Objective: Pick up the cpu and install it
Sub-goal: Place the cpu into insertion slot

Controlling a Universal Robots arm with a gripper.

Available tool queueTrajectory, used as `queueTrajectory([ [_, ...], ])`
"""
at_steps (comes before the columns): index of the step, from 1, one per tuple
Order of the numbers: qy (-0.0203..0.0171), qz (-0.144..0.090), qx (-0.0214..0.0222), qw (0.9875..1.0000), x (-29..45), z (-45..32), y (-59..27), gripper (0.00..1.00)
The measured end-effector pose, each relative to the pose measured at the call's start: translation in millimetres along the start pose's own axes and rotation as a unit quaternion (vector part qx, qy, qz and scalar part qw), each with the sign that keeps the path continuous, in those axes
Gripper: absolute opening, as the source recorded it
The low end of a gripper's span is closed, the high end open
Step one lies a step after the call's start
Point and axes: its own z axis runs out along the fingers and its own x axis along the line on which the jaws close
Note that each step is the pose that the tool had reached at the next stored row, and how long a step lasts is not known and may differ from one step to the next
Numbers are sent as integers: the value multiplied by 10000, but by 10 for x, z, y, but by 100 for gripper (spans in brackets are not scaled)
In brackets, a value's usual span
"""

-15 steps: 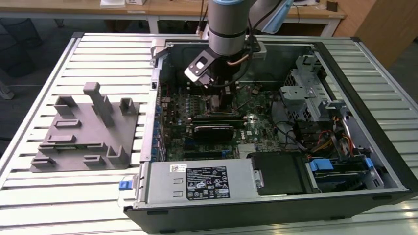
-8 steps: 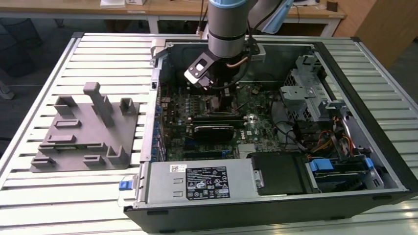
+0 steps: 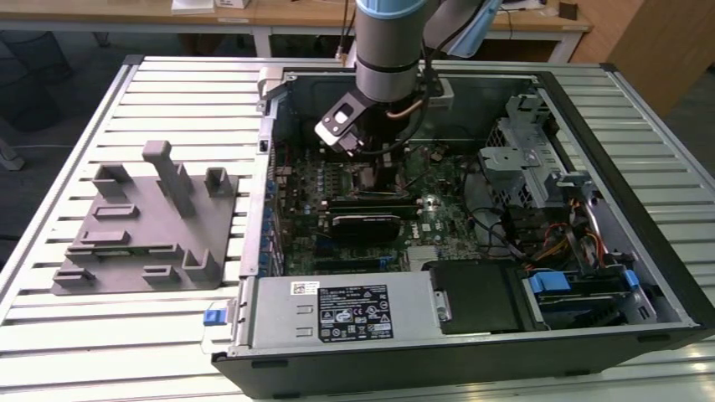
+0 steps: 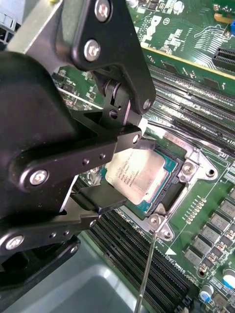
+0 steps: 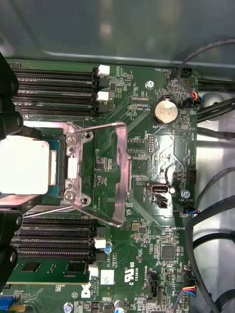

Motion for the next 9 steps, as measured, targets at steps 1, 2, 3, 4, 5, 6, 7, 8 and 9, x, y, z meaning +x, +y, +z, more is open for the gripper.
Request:
queueTrajectory([
  [1, 0, 10, 0, 10000, 0, 4, 0, 53],
  [2, 0, 14, 0, 10000, 0, 8, 0, 53],
  [3, 0, 16, 0, 10000, 1, 13, 0, 53],
  [4, -1, 18, 0, 10000, 1, 18, 0, 53],
  [5, -1, 22, 0, 10000, 1, 23, -1, 53],
  [6, -1, 26, 0, 10000, 1, 28, -1, 53],
  [7, -2, 30, 0, 10000, 1, 30, -1, 53],
  [8, -2, 31, 0, 10000, 1, 30, -1, 53],
  [9, -2, 32, 1, 10000, 1, 30, -1, 53],
])
